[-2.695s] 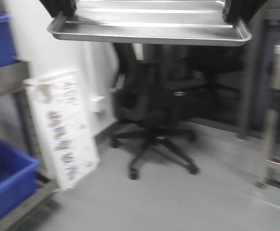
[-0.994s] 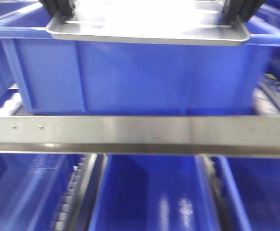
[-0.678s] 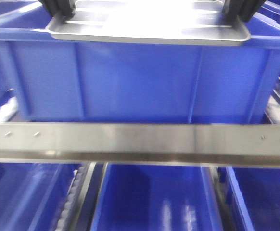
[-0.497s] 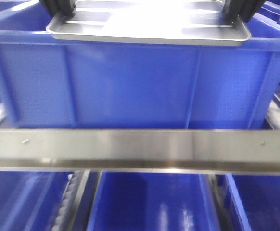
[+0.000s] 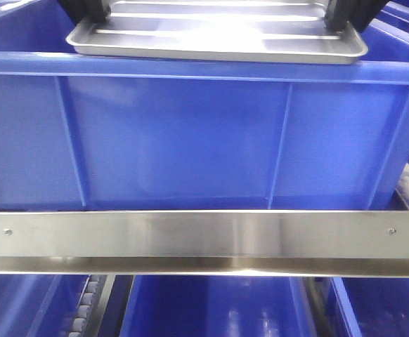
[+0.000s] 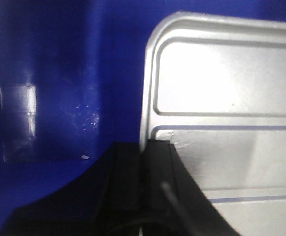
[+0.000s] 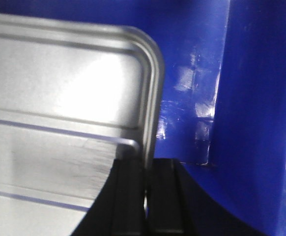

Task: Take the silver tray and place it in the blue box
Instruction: 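Lower the silver tray into the blue bin with both grippers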

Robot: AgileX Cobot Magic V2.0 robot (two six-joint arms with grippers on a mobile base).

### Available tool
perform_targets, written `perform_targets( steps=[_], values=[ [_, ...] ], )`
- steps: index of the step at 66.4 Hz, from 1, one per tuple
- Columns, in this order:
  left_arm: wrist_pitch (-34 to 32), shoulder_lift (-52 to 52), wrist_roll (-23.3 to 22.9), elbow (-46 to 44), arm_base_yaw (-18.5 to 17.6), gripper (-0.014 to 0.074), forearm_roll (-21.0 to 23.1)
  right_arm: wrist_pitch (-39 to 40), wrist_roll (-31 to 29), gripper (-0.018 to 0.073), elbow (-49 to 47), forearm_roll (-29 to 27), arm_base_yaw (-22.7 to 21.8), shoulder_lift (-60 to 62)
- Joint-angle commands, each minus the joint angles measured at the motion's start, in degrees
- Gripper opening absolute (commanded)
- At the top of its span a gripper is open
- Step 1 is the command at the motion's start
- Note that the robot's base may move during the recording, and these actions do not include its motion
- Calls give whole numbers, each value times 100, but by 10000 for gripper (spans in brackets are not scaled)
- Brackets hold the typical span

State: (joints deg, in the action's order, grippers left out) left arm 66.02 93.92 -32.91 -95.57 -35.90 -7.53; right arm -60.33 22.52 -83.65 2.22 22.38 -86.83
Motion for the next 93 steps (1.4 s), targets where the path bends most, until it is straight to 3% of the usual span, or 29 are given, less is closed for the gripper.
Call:
perform_targets(
  steps=[1,70,93],
  values=[
    [-66,-276,-32,-199,21,-105,-365,37,-85,59,-199,304,-53,236],
    [-66,-276,-32,-199,21,-105,-365,104,-85,59,-199,304,-53,237],
    [-363,-276,99,-316,21,-105,-391,357,-91,59,-334,304,-53,237]
  ],
)
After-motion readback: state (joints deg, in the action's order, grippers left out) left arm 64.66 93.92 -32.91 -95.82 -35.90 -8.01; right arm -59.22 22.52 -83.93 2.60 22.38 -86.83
